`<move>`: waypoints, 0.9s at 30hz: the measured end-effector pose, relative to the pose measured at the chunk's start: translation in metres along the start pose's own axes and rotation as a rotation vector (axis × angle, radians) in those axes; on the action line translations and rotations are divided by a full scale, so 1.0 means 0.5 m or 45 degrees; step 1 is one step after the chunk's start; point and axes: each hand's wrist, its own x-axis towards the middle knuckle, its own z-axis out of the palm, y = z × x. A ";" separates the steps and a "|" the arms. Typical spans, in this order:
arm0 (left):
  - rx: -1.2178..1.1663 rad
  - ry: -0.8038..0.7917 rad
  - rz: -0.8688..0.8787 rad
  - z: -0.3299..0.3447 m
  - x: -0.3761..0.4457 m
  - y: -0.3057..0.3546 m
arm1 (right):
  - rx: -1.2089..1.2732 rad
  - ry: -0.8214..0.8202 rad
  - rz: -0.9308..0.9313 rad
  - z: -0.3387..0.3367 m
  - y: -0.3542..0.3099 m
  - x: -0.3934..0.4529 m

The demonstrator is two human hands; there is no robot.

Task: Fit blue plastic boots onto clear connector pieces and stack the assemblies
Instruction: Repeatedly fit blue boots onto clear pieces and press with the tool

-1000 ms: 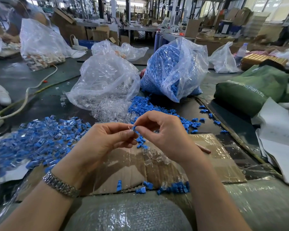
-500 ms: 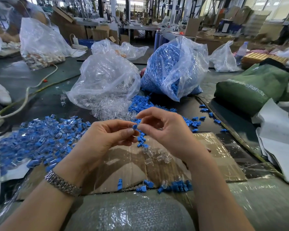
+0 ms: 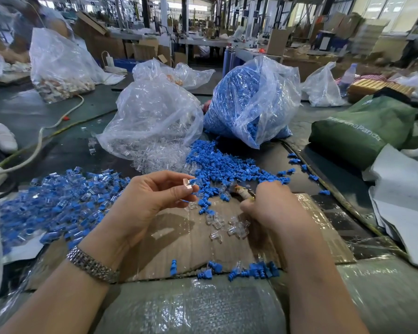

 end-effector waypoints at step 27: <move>-0.108 0.065 0.114 -0.010 0.013 -0.005 | 0.565 -0.493 -0.684 -0.054 -0.062 -0.061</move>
